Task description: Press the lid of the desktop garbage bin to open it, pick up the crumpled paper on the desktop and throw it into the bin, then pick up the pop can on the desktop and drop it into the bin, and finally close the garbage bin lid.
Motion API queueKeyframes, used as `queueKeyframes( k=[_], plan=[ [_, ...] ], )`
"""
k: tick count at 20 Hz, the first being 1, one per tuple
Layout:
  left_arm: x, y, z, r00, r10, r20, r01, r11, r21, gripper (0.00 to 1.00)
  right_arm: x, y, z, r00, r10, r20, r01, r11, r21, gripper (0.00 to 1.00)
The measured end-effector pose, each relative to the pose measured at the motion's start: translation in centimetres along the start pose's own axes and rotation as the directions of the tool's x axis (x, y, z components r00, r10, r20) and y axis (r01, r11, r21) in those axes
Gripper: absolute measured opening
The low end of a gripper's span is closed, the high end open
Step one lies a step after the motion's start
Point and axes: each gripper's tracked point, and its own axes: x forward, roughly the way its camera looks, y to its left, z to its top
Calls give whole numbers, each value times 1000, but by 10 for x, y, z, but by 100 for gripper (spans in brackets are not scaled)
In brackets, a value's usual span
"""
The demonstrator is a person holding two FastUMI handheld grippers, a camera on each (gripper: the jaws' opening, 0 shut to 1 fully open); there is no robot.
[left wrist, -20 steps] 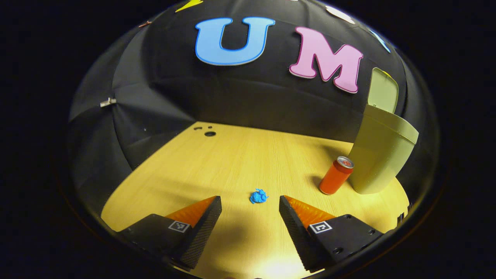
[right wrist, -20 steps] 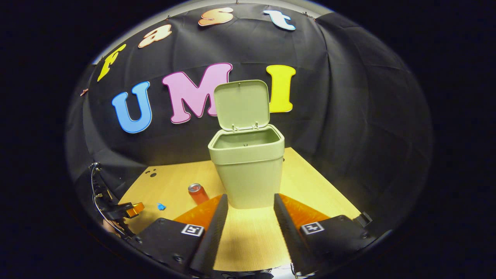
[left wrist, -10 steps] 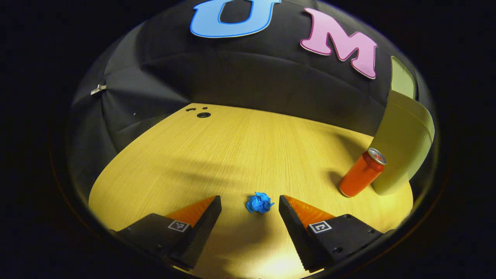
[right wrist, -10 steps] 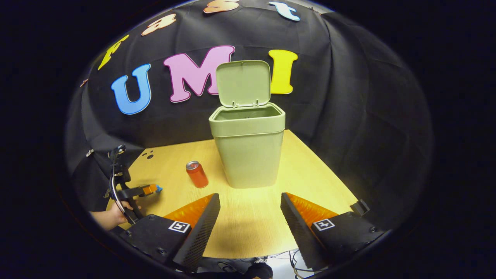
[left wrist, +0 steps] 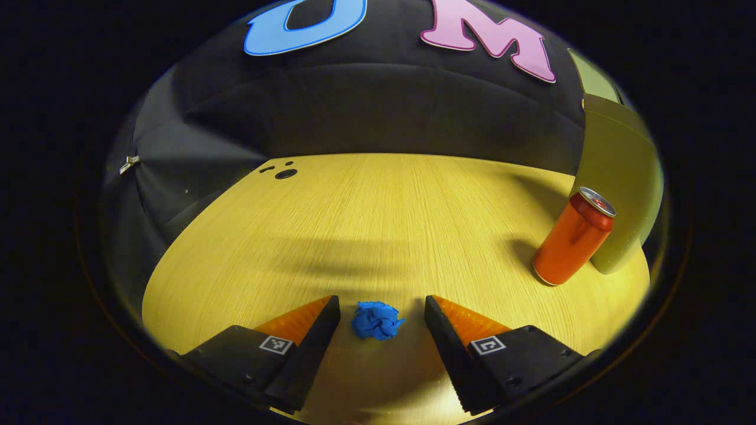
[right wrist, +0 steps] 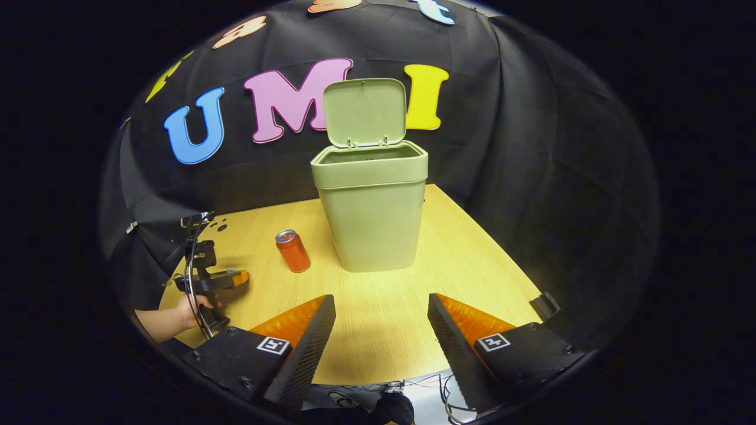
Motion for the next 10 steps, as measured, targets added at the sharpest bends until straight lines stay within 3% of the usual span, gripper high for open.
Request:
queueKeyframes(
  k=[1,3,4,5,6,8,9,10],
  plan=[
    [-1,1,0,1000,5,1,-5,1000,-3,93,0,-3,-3,1000,-5,-11,5,1000,3,99],
    [-2,4,-2,1000,19,2,-19,1000,-13,81,1,-9,-6,1000,-17,-19,17,1000,9,99],
    [-3,5,-4,1000,22,6,-22,1000,-20,65,3,-10,-7,1000,-18,-24,19,1000,17,99],
    [-4,6,-4,1000,28,8,-27,999,-28,65,4,-9,-9,999,-15,-30,16,999,28,99],
    [-5,6,-5,999,37,8,-36,999,-30,58,7,-8,-11,999,-11,-36,12,999,37,99],
    [-6,7,-6,999,45,3,-45,999,-29,55,11,-4,-11,999,4,-44,-2,999,38,99],
    [-6,7,-6,999,47,5,-47,999,-22,44,13,-2,-11,999,10,-48,-8,1000,27,99],
    [-7,6,-7,999,49,2,-49,999,-18,45,15,-3,-11,999,12,-53,-12,1000,7,99]
  ],
)
